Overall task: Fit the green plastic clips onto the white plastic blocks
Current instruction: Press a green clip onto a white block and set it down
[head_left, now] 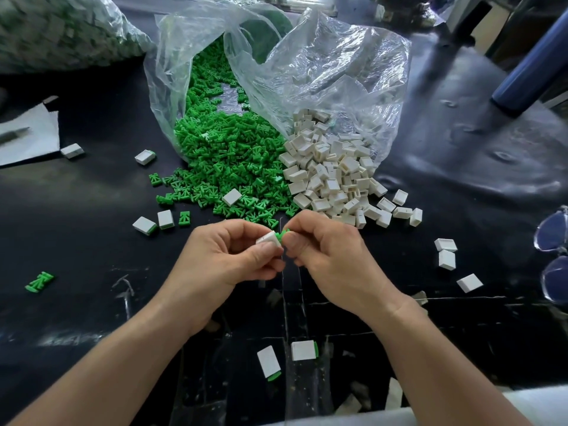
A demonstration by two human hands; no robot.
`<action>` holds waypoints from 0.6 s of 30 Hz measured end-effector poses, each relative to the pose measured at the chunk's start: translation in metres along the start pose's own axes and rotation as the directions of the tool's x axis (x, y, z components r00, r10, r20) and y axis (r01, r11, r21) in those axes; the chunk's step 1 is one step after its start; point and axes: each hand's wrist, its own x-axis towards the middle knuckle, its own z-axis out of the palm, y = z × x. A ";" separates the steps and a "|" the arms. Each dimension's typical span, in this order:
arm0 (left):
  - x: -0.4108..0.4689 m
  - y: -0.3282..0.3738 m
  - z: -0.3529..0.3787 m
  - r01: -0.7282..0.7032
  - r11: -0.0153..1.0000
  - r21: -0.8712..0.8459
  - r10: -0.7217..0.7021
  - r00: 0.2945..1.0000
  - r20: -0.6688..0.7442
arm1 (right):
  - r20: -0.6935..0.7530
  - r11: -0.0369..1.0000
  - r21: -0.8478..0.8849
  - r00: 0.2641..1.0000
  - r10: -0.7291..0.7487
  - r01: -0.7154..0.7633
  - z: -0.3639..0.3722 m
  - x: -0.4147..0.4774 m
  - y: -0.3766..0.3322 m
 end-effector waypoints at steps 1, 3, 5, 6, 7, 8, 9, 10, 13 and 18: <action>-0.001 0.001 0.000 0.005 1.000 0.002 -0.005 1.000 0.005 | 0.008 1.000 -0.015 1.000 -0.002 0.002 -0.001 0.000 0.000; -0.001 0.002 -0.001 -0.001 0.999 0.033 0.001 1.000 0.012 | 0.044 0.997 -0.075 0.999 -0.021 0.024 -0.002 -0.001 -0.001; -0.002 0.003 -0.003 -0.023 0.995 0.099 0.021 0.999 0.029 | 0.094 0.987 -0.148 0.995 -0.045 0.059 -0.003 -0.002 -0.004; -0.002 0.003 -0.004 -0.040 0.990 0.136 0.035 0.999 0.040 | 0.113 0.980 -0.181 0.992 -0.058 0.078 -0.004 -0.002 -0.005; -0.003 0.002 -0.004 -0.059 0.983 0.175 0.051 0.997 0.049 | 0.129 0.971 -0.217 0.989 -0.075 0.101 -0.004 -0.003 -0.006; -0.003 0.001 -0.005 -0.078 0.973 0.217 0.068 0.996 0.055 | 0.145 0.958 -0.257 0.985 -0.093 0.128 -0.004 -0.003 -0.006; -0.004 0.000 -0.005 -0.096 0.961 0.261 0.083 0.995 0.060 | 0.166 0.941 -0.301 0.980 -0.109 0.155 -0.004 -0.004 -0.007; -0.004 -0.001 -0.006 -0.113 0.946 0.303 0.098 0.993 0.066 | 0.187 0.921 -0.345 0.975 -0.121 0.181 -0.003 -0.004 -0.007; -0.005 -0.003 -0.007 -0.136 0.920 0.367 0.112 0.990 0.084 | 0.216 0.888 -0.404 0.966 -0.142 0.221 -0.004 -0.005 -0.007; -0.005 -0.002 -0.008 -0.142 0.909 0.392 0.103 0.988 0.119 | 0.242 0.882 -0.408 0.959 -0.146 0.237 -0.003 -0.004 -0.003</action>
